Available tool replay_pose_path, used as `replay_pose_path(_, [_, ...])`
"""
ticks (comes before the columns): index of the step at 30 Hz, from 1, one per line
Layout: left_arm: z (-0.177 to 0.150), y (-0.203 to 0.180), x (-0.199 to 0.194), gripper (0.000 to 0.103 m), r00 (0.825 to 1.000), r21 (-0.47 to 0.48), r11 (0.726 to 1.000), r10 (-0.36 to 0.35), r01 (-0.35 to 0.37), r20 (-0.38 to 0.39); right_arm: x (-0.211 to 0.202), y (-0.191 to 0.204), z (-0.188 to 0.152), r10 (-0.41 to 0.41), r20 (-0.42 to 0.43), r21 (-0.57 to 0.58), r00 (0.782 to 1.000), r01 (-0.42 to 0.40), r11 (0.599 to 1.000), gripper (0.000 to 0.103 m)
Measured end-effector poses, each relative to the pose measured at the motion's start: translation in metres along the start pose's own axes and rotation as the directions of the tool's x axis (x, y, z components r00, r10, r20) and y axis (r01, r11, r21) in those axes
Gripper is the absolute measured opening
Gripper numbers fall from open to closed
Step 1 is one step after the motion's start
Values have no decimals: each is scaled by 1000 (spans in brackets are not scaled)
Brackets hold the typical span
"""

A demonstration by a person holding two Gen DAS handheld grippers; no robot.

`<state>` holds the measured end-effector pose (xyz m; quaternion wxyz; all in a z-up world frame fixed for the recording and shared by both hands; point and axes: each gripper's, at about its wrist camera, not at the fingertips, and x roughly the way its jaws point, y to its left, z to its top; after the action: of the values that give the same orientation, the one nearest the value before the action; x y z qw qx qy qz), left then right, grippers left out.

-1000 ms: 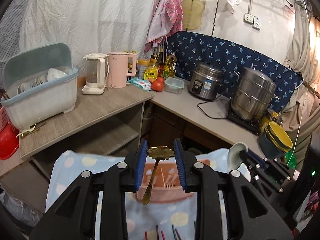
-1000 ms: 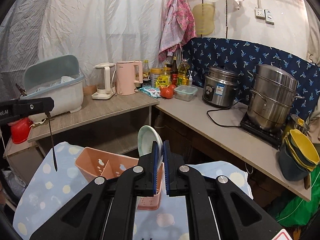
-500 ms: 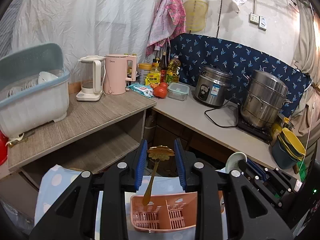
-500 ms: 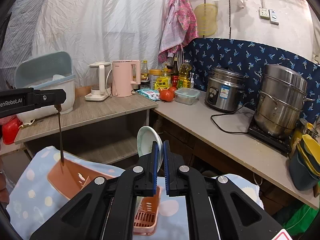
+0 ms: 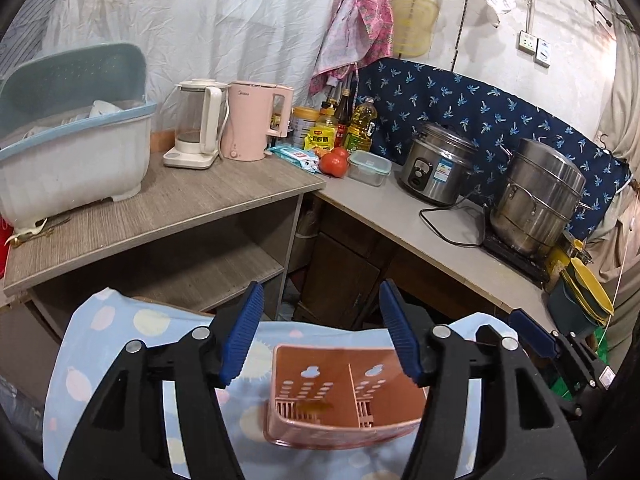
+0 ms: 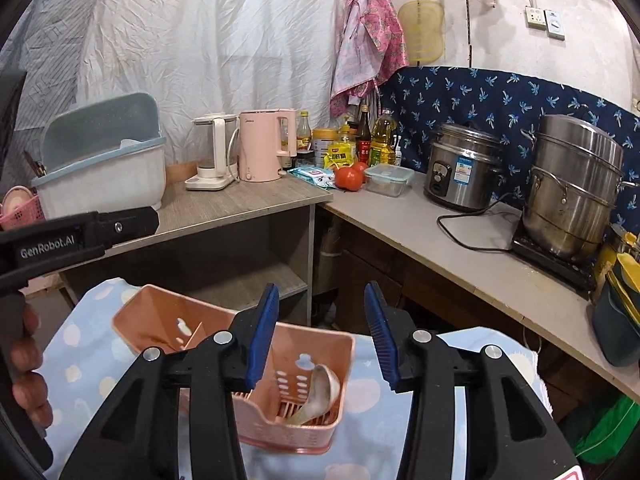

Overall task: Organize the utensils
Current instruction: 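Move both open tools back from the holder toward the chopsticks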

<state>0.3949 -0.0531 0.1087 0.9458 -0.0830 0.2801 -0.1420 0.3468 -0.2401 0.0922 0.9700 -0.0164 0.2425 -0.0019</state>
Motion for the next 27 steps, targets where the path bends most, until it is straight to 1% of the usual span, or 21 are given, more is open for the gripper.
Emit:
replay_pose_path(2, [-3, 4, -5, 57, 1000, -7, 1000, 5, -5, -7, -5, -3, -1, 14, -12, 21, 1000, -14, 1000, 44])
replay_pose_path(6, [-5, 8, -17, 57, 999, -1, 1000, 28, -28, -17, -22, -8, -3, 14, -28, 48, 1000, -12, 999, 44])
replay_pose_path(13, [-18, 6, -47, 57, 993, 49, 994, 103, -100, -58, -57, -11, -16, 14, -50, 67, 999, -11, 998, 44])
replay_pose_path(19, [-42, 1, -80, 57, 984, 75, 987, 147, -139, -105, -97, -10, -36, 23, -74, 96, 997, -16, 995, 44])
replay_pose_path(23, [-64, -8, -107, 57, 979, 122, 980, 171, -158, -108, -127, -7, -51, 31, -87, 114, 996, -21, 993, 46])
replay_pose_path(27, [-87, -12, -133, 57, 976, 140, 977, 180, -163, -125, -152, -3, -68, 35, -110, 130, 993, -20, 991, 47])
